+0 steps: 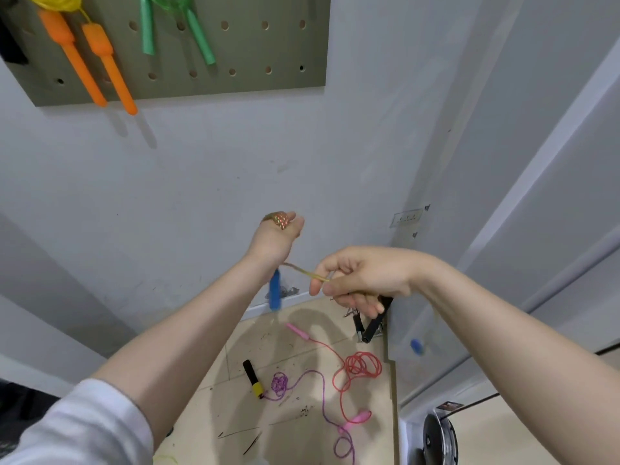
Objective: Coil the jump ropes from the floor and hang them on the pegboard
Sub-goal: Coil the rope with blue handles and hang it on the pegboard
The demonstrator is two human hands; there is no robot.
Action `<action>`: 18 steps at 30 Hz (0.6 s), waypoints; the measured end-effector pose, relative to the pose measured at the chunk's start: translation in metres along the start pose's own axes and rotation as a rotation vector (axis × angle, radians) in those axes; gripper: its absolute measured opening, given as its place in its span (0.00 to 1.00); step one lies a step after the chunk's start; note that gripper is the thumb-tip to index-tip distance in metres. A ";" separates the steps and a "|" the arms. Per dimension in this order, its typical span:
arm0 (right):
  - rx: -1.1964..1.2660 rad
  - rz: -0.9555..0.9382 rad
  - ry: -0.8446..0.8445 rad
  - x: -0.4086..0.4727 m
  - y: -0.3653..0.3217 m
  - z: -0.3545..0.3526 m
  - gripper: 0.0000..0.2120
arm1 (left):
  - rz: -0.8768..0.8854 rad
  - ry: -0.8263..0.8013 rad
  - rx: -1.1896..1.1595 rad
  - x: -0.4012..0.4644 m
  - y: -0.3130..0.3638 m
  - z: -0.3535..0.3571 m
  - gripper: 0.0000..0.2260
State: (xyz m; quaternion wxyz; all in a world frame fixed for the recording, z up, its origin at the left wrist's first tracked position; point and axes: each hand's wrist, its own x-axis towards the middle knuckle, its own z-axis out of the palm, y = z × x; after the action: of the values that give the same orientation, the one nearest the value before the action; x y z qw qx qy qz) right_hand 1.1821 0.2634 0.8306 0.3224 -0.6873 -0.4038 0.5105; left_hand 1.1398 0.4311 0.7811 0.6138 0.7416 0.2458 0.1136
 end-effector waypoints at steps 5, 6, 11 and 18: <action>0.177 -0.241 0.523 -0.013 -0.008 -0.030 0.08 | -0.181 -0.564 -0.011 -0.018 0.004 0.002 0.41; 0.141 -0.244 0.665 -0.008 -0.003 -0.037 0.09 | -0.181 -0.740 -0.095 -0.025 0.009 0.006 0.44; 0.051 -0.060 0.751 0.017 0.025 -0.018 0.15 | 0.034 -0.923 -0.501 -0.039 0.036 0.030 0.32; -0.409 0.099 0.418 0.020 0.031 0.007 0.13 | 0.063 -0.045 -0.476 -0.002 0.012 0.011 0.21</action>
State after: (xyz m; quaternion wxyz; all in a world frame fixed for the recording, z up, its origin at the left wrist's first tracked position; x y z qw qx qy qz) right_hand 1.1852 0.2671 0.7937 0.2280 -0.8470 -0.3893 0.2812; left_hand 1.1457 0.4196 0.7904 0.7727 0.5857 0.1751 0.1709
